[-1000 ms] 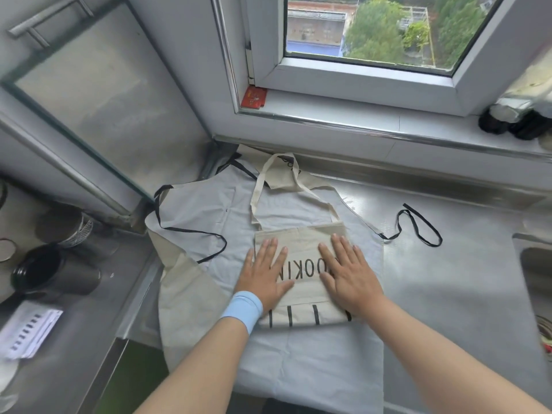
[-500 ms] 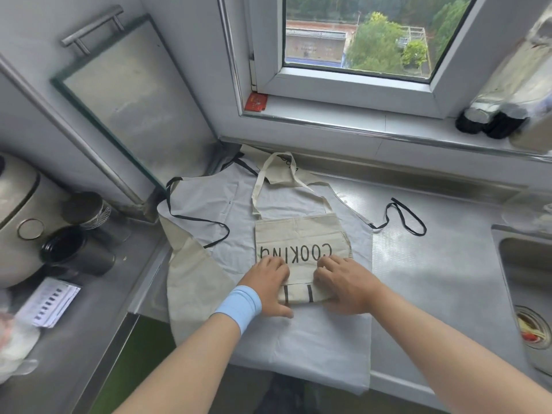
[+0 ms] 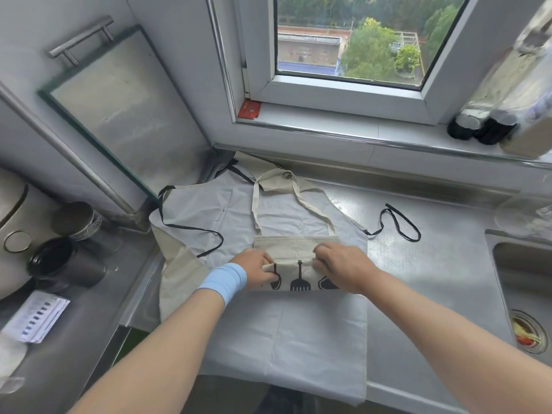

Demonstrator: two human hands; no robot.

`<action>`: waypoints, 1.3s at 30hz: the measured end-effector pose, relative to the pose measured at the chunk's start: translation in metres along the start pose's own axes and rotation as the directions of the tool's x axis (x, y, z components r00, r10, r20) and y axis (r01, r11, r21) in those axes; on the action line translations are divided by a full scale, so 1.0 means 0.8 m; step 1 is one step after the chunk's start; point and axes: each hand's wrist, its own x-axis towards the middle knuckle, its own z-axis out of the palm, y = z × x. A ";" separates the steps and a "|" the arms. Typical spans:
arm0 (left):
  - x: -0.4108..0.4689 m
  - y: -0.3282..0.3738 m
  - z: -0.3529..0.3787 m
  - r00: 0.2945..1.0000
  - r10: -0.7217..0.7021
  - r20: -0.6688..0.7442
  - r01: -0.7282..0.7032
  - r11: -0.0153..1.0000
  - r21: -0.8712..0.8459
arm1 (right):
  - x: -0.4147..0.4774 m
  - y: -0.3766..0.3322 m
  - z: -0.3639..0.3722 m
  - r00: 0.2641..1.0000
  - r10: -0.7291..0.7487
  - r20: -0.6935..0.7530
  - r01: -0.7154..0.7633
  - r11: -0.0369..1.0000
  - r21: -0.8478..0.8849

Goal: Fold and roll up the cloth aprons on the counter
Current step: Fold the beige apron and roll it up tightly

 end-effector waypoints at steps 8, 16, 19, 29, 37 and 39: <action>0.052 -0.014 -0.015 0.978 -0.090 -0.189 0.085 0.996 -0.033 | 0.051 0.031 0.011 0.983 0.178 -0.033 -0.180 0.983 -0.048; 0.067 0.022 0.026 0.793 0.246 -0.557 -0.048 0.937 0.346 | 0.088 0.034 0.030 0.976 0.204 -0.079 -0.215 0.960 -0.182; 0.075 0.040 0.059 0.820 0.389 -0.421 -0.207 0.886 0.415 | 0.092 0.026 0.033 0.970 0.197 -0.143 -0.232 0.926 -0.299; 0.081 -0.006 0.081 0.937 0.231 -0.263 -0.099 0.895 0.434 | 0.049 0.021 0.087 0.978 0.208 0.036 -0.203 0.974 -0.097; 0.057 -0.030 0.072 0.940 0.093 -0.327 0.060 0.902 0.428 | 0.033 0.027 0.075 0.968 0.252 0.016 -0.243 0.948 -0.205; 0.053 -0.017 0.068 0.921 0.131 -0.367 0.037 0.909 0.415 | 0.033 0.016 0.069 0.978 0.203 -0.058 -0.210 0.960 -0.183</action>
